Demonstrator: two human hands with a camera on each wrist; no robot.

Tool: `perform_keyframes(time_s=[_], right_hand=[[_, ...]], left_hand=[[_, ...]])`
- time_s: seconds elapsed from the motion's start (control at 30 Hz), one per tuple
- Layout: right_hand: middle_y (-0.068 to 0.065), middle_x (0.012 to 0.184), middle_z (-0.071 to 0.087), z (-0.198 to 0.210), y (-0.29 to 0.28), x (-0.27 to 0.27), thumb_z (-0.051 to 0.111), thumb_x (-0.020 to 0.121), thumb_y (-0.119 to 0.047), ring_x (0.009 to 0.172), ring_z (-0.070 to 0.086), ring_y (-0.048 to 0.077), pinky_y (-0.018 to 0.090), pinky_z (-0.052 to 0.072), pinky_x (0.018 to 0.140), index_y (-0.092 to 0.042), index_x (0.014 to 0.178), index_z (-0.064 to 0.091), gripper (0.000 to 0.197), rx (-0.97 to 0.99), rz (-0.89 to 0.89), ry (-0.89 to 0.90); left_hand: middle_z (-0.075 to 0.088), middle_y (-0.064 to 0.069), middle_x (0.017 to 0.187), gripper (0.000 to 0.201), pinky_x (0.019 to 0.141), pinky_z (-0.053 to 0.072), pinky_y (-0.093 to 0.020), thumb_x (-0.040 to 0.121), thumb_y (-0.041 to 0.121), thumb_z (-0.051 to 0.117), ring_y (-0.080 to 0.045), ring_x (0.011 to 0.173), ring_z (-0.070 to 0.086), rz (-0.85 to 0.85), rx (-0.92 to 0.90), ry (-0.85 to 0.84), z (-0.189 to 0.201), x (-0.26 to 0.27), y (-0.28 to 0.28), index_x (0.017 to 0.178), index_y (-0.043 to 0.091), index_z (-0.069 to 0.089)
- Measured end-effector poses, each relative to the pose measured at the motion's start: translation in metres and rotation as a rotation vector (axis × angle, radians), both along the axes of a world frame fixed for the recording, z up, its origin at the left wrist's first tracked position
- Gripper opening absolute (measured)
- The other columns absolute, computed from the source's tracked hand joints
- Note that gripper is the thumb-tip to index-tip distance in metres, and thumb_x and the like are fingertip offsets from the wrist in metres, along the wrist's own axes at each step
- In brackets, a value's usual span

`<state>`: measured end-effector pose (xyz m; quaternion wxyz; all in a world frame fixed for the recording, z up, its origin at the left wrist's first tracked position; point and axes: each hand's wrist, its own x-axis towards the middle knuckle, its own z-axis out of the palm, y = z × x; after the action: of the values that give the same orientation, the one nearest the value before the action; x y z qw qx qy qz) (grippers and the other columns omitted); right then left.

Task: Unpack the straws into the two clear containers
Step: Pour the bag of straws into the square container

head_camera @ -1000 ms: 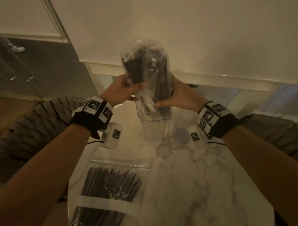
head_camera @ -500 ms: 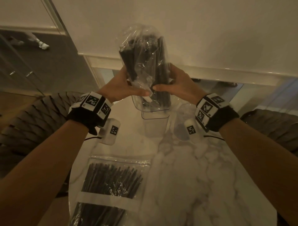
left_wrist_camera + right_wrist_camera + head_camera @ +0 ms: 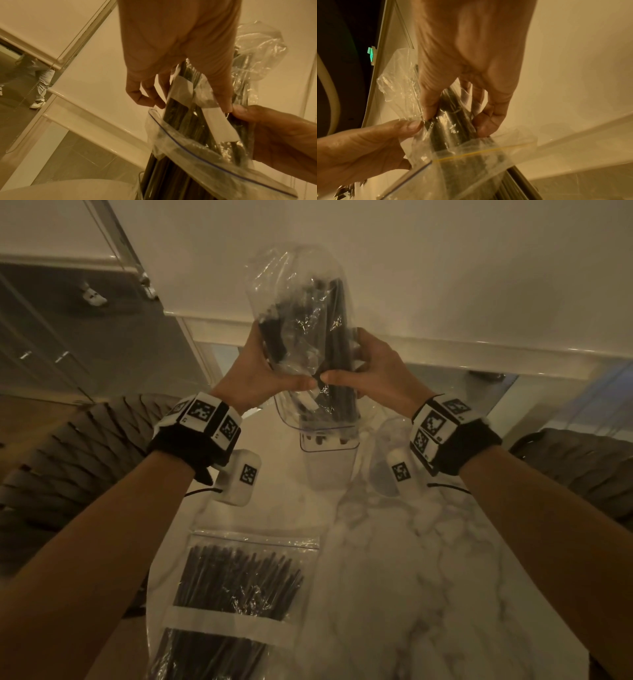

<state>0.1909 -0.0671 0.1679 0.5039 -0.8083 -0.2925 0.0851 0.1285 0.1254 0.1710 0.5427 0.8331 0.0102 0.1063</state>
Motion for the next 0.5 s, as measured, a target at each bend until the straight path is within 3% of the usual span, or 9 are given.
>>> perform_keyframes(time_s=[0.07, 0.1, 0.17, 0.23, 0.4, 0.5], right_hand=[[-0.02, 0.097, 0.058, -0.0008, 0.0004, 0.0007, 0.075, 0.076, -0.032, 0.096, 0.064, 0.013, 0.034, 0.054, 0.079, -0.021, 0.129, 0.044, 0.062, 0.005, -0.011, 0.004], [-0.019, 0.098, 0.058, -0.0015, 0.0004, 0.0008, 0.075, 0.076, -0.032, 0.097, 0.064, 0.014, 0.033, 0.055, 0.077, -0.021, 0.129, 0.044, 0.062, 0.008, -0.012, 0.007], [-0.017, 0.102, 0.057, -0.0032, -0.0002, 0.0006, 0.075, 0.076, -0.03, 0.1, 0.064, 0.016, 0.028, 0.057, 0.073, -0.019, 0.129, 0.043, 0.062, 0.013, -0.007, 0.01], [-0.015, 0.105, 0.057, -0.0047, -0.0007, 0.0, 0.074, 0.077, -0.029, 0.101, 0.064, 0.017, 0.028, 0.057, 0.072, -0.018, 0.13, 0.043, 0.063, 0.014, -0.005, 0.007], [-0.001, 0.111, 0.062, -0.0061, -0.0024, 0.0008, 0.076, 0.074, -0.03, 0.098, 0.066, 0.02, 0.039, 0.059, 0.077, -0.016, 0.128, 0.044, 0.065, 0.038, -0.022, 0.008], [-0.001, 0.11, 0.064, -0.0051, -0.0029, 0.0019, 0.077, 0.072, -0.034, 0.093, 0.068, 0.017, 0.04, 0.06, 0.076, -0.018, 0.126, 0.045, 0.064, 0.048, -0.041, 0.025]], left_hand=[[0.046, 0.001, 0.135, 0.106, 0.077, 0.046, -0.001, 0.063, 0.005, 0.084, -0.006, 0.117, 0.049, -0.006, 0.009, -0.02, -0.0003, 0.0003, 0.0008, 0.145, 0.013, 0.018], [0.044, 0.004, 0.135, 0.11, 0.076, 0.045, 0.0, 0.064, 0.003, 0.083, 0.0, 0.115, 0.049, -0.011, 0.009, -0.025, 0.0002, -0.0003, 0.0002, 0.147, 0.015, 0.013], [0.047, 0.017, 0.119, 0.109, 0.073, 0.046, 0.0, 0.065, 0.0, 0.082, 0.019, 0.099, 0.053, -0.009, 0.025, -0.048, -0.0012, -0.0001, 0.0005, 0.148, 0.014, 0.011], [0.048, 0.022, 0.107, 0.108, 0.073, 0.049, -0.004, 0.066, 0.001, 0.082, 0.024, 0.089, 0.055, -0.001, 0.045, -0.076, -0.0044, 0.0008, 0.0017, 0.148, 0.016, 0.013], [0.058, 0.005, 0.106, 0.109, 0.083, 0.049, -0.012, 0.063, 0.013, 0.086, -0.005, 0.103, 0.061, 0.002, 0.097, -0.124, -0.0055, 0.0026, 0.0004, 0.147, 0.018, 0.017], [0.056, -0.001, 0.108, 0.108, 0.083, 0.047, -0.009, 0.064, 0.014, 0.086, -0.012, 0.106, 0.059, 0.0, 0.113, -0.149, -0.0038, 0.004, -0.001, 0.147, 0.018, 0.017]])
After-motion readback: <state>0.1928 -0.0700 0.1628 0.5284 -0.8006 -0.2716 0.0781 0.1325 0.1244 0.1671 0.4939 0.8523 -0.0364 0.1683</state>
